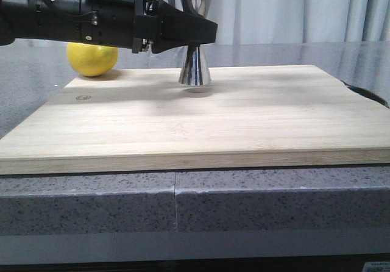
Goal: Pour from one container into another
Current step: 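Tilt the beaker with the right gripper, pouring liquid into the jigger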
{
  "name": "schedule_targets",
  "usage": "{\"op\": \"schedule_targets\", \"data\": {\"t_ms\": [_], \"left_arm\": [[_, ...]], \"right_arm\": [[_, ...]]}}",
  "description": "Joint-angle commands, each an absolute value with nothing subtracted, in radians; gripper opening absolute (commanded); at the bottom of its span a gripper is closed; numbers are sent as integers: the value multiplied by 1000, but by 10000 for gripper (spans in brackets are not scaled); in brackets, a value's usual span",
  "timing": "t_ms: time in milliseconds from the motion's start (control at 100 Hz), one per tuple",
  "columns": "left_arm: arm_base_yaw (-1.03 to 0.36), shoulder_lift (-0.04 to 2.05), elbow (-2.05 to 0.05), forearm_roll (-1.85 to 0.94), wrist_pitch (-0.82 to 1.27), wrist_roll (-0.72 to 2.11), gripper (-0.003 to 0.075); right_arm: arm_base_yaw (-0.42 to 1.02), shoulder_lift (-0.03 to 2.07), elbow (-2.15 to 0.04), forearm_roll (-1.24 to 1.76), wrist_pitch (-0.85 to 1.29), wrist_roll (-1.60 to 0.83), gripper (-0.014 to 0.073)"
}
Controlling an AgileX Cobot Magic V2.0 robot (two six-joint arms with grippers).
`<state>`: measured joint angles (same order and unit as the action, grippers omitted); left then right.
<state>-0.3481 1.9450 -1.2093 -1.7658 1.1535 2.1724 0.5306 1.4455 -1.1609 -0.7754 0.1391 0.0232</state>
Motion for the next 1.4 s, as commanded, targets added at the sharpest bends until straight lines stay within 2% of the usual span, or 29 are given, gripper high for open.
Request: {"op": "schedule_targets", "data": {"t_ms": [0, 1390], "left_arm": [[-356, 1896, -1240, -1851, 1271, 2167, 185], [-356, 1896, -1240, -1851, 1271, 2167, 185]], "right_arm": [[530, 1424, -1216, -820, 96, 25, 277], [530, 1433, -1220, -1190, 56, 25, 277]]}}
